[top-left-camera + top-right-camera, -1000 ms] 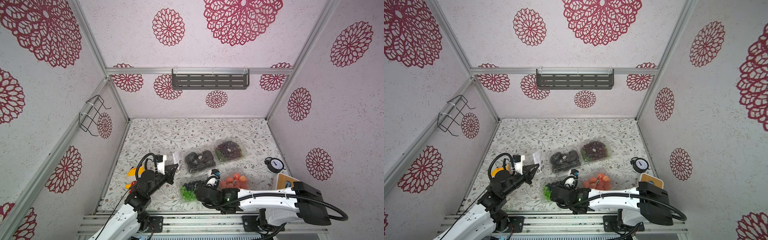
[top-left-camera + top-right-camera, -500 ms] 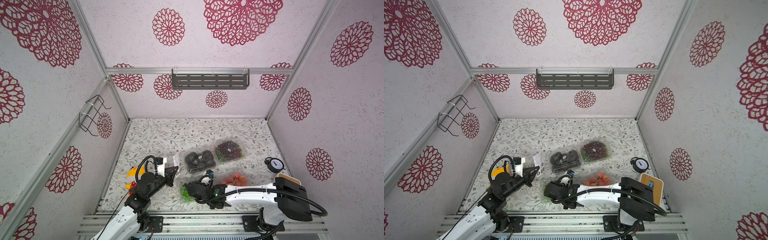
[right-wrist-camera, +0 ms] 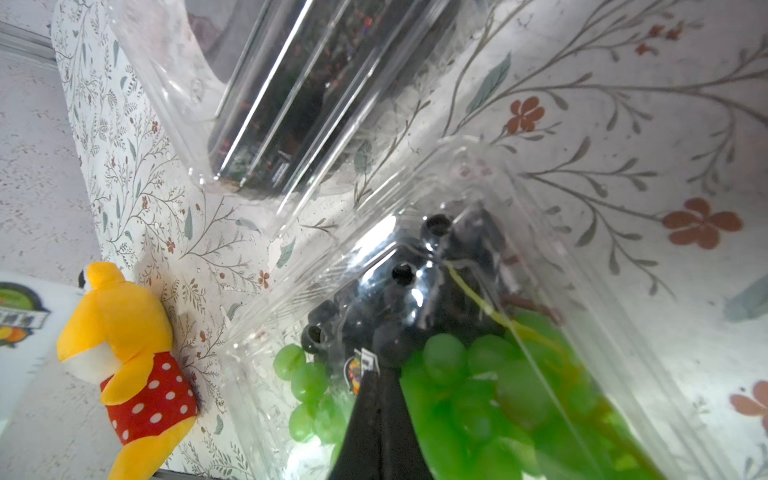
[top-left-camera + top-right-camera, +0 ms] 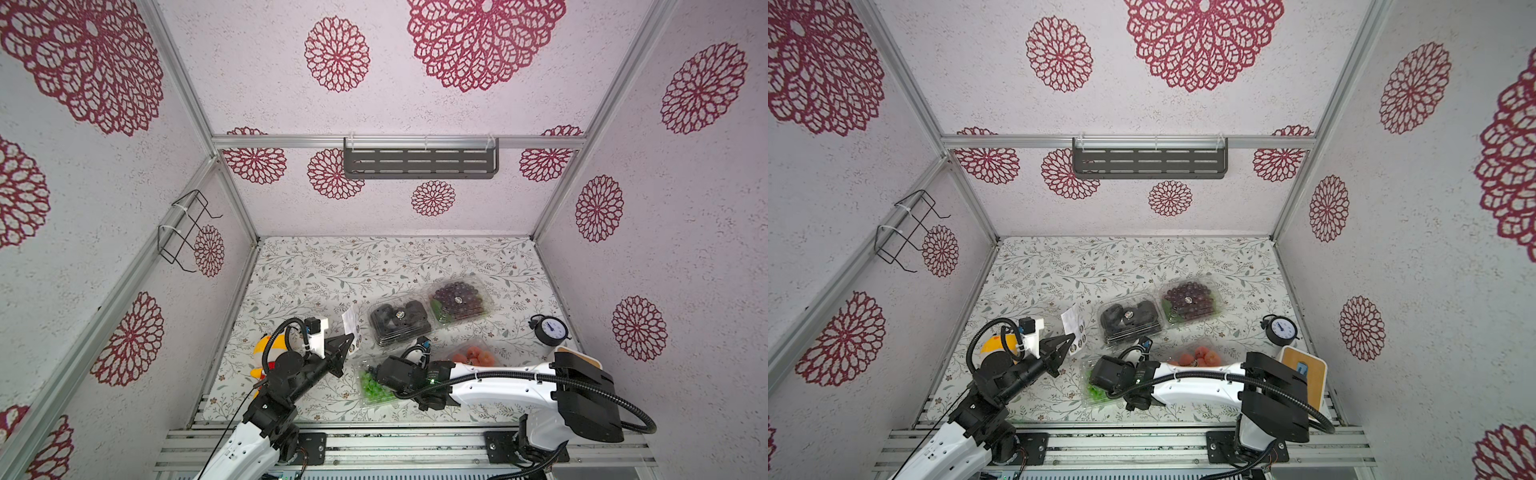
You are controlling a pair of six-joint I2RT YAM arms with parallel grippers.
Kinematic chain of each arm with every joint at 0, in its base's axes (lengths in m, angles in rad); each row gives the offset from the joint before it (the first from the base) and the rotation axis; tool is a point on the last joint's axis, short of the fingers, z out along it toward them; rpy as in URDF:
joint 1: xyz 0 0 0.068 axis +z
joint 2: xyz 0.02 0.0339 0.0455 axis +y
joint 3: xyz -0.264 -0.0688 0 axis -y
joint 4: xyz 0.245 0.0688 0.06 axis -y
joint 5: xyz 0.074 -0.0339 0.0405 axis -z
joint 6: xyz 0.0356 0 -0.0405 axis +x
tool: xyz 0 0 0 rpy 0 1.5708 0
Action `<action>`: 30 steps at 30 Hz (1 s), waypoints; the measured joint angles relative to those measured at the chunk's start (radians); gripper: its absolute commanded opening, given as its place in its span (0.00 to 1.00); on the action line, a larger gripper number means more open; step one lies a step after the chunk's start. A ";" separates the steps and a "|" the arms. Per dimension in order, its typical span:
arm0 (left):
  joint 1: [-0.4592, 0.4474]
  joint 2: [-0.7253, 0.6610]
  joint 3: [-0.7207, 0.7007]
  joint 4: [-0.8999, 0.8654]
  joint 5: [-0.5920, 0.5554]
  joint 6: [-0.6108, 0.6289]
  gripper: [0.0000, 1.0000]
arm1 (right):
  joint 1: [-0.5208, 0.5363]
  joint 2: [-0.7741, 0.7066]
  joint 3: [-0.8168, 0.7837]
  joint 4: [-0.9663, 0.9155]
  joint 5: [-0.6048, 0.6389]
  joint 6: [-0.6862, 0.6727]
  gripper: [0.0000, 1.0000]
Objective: Label fruit boxes
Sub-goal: Stick the label on the fruit box.
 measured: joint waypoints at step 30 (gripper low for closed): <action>0.000 -0.113 -0.027 -0.051 0.003 0.000 0.00 | -0.052 0.051 0.160 -0.224 -0.105 -0.281 0.36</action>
